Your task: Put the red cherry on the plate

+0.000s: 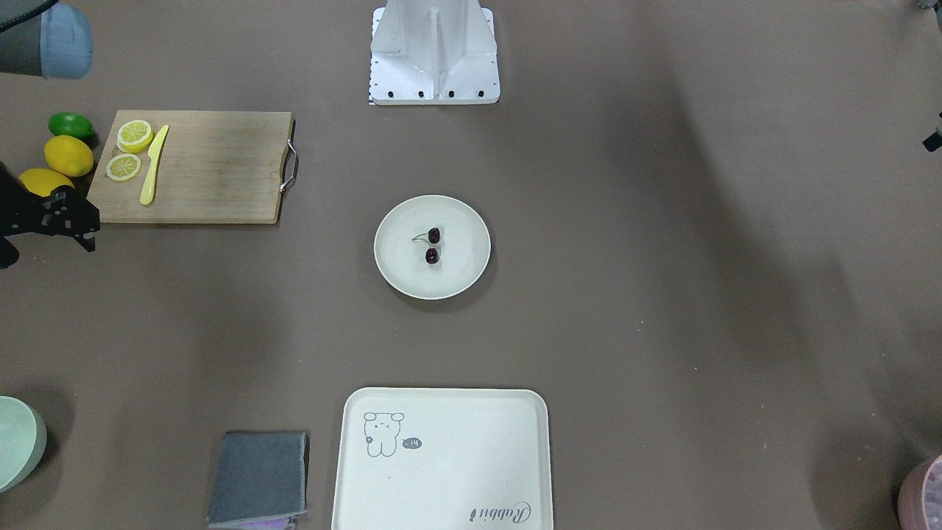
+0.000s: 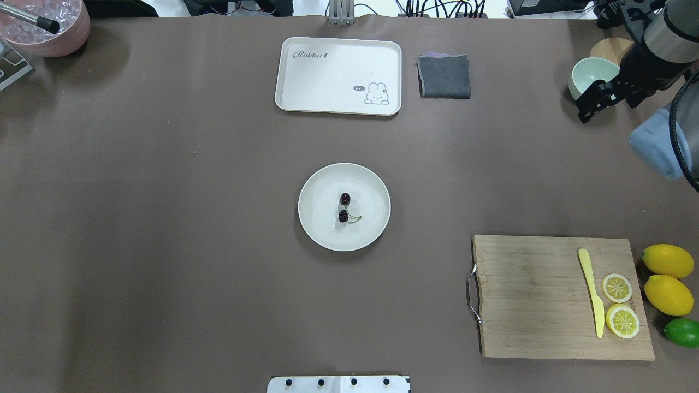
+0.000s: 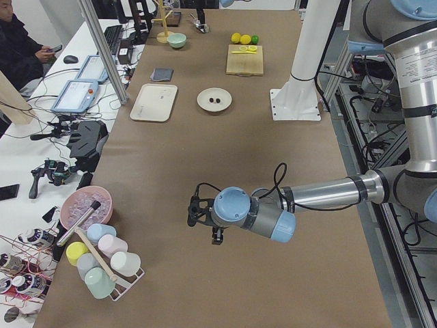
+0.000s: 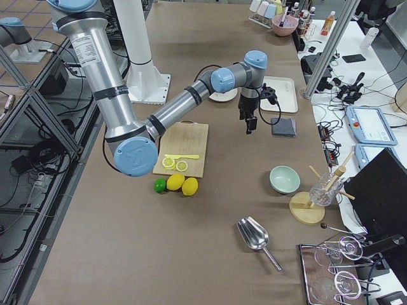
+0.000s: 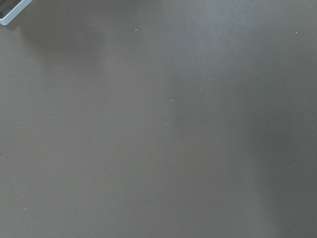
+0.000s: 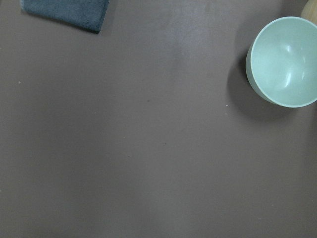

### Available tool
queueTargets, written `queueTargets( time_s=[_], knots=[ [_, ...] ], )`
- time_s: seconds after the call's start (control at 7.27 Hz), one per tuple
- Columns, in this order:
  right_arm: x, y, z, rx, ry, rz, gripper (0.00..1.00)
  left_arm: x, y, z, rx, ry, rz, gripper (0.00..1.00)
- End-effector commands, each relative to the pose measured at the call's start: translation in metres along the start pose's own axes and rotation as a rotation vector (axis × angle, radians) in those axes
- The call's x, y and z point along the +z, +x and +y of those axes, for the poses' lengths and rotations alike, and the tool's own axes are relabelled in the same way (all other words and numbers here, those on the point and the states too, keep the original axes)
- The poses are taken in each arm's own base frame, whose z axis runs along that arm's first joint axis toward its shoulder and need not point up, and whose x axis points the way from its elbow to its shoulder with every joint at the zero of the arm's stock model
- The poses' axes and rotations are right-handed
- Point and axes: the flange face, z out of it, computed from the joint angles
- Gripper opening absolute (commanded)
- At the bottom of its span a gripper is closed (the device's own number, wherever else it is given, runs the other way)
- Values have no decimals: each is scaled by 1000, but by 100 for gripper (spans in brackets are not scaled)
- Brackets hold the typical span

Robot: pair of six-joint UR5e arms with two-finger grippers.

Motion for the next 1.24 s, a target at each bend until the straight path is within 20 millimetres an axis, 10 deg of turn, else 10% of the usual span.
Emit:
queueTargets(
  time_s=[0.0,0.55,1.1],
  knots=[
    [22,84,29,-61,-58,-32,100,-2,-33,9,-120,-26,-58,98],
    [12,285,82,-30,-48,-84,100,-15,-42,20,-60,3,-48,98],
    [24,359,135,-29,-41,-140,100,-26,-17,-17,7,36,-48,98]
  ],
)
